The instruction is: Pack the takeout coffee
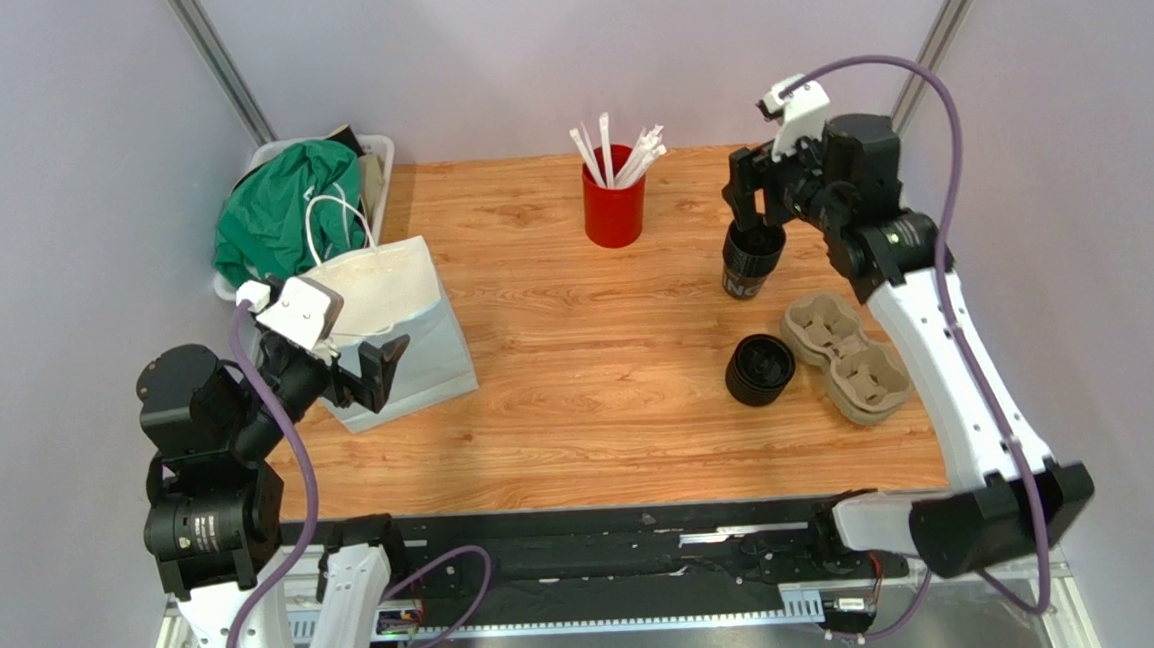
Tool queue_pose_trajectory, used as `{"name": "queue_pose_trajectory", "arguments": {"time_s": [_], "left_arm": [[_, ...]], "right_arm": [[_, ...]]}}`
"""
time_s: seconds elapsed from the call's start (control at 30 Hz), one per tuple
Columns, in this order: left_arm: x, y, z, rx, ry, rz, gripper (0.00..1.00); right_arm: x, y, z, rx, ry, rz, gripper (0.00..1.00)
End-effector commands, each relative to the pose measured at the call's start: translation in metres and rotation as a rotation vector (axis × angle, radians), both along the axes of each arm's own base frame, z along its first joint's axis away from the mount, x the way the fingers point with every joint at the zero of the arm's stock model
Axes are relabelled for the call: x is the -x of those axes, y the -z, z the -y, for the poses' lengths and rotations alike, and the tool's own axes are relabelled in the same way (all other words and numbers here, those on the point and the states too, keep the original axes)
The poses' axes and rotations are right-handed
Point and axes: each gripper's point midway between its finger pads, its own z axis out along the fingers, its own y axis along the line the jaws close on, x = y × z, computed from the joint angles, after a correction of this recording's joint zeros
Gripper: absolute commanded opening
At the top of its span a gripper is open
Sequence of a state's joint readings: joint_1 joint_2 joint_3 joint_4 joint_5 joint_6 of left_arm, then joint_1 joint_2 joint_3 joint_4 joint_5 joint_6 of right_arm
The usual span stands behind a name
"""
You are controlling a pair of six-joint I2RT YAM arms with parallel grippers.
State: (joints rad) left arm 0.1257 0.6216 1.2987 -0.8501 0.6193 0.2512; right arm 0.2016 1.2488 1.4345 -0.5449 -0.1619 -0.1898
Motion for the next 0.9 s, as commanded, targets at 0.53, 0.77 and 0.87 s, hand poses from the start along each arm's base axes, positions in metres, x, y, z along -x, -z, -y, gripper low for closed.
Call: {"name": "queue_pose_trajectory", "arguments": {"time_s": [0.53,0.77,0.87], "left_arm": [[-0.003,0.027,0.006,0.023,0.045,-0.053,0.99],[-0.006,0.030,0.007,0.043,0.054,-0.066,0.99],[-0.006,0.030,0.007,0.042,0.051,-0.063,0.99]], "right_arm": [[-0.036,0.122,-0.002,0.125,-0.003,-0.354,0.42],[-0.038,0.138,0.008,0.138,0.009,-0.393,0.41],[-0.039,0.143,0.010,0.132,0.006,-0.407,0.41]]}}
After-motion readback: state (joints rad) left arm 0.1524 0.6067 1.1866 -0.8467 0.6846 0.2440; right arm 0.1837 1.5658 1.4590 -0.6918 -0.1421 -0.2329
